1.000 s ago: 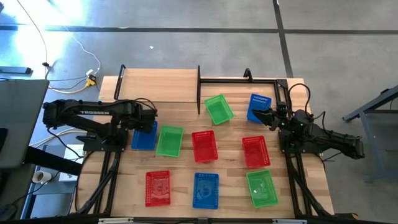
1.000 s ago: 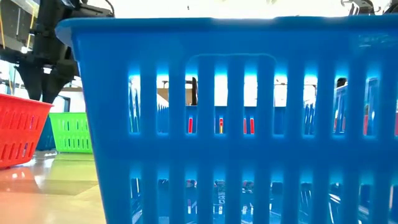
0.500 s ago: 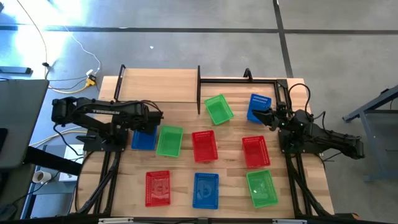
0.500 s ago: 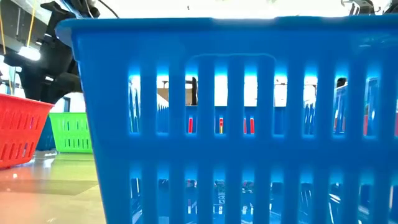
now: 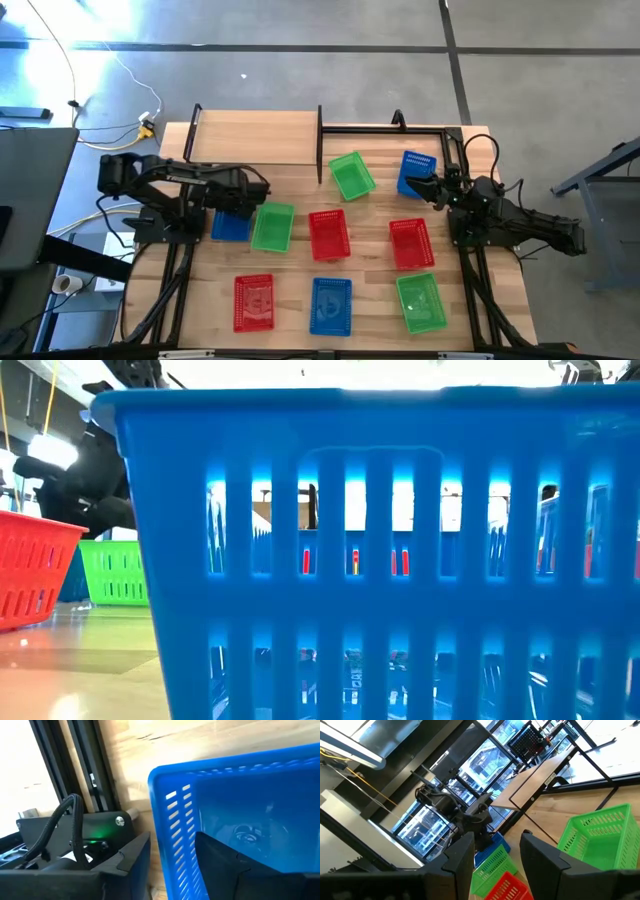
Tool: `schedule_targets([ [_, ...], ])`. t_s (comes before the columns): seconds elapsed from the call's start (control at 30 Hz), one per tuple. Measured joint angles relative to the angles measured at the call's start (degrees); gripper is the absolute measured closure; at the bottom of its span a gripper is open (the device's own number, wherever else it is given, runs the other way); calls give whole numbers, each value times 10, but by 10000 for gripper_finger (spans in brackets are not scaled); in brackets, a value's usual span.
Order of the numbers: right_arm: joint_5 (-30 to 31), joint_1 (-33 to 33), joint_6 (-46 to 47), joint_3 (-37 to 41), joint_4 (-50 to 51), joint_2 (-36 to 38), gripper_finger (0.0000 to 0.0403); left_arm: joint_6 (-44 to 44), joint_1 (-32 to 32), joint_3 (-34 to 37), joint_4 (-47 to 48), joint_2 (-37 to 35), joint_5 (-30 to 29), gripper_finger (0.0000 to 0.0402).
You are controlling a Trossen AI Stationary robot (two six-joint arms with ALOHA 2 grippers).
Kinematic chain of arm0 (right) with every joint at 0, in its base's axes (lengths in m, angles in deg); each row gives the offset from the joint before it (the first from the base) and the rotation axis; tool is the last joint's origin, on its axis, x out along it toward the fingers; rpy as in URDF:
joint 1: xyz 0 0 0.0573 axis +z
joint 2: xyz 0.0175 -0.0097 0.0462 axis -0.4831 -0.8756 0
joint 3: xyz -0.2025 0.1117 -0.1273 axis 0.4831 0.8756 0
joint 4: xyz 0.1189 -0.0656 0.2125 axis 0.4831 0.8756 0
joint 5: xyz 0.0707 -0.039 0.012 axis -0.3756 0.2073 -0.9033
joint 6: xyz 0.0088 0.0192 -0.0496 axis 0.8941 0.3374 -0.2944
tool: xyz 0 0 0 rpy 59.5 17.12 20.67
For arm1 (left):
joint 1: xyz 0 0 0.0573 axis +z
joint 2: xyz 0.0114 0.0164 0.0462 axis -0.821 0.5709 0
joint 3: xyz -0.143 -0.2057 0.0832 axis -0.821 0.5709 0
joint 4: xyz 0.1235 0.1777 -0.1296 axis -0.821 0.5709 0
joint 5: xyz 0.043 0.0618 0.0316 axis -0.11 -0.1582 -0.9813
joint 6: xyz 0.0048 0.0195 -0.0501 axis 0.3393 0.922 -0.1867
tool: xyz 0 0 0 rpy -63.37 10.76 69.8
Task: Stack baskets on shelf by color
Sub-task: Put the top left blue basket on the shelf
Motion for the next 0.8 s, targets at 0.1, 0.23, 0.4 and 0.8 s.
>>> schedule_targets([
  [0.1,0,0,0,0,0,0,258,9,0,0,-9,12,0,257],
  [0.23,0,0,0,0,0,0,258,19,0,0,-23,26,5,257],
  [0.4,0,0,1,0,0,0,258,21,0,0,-23,40,7,265],
  [0.8,0,0,1,0,-1,0,258,37,0,0,-3,50,-9,366],
])
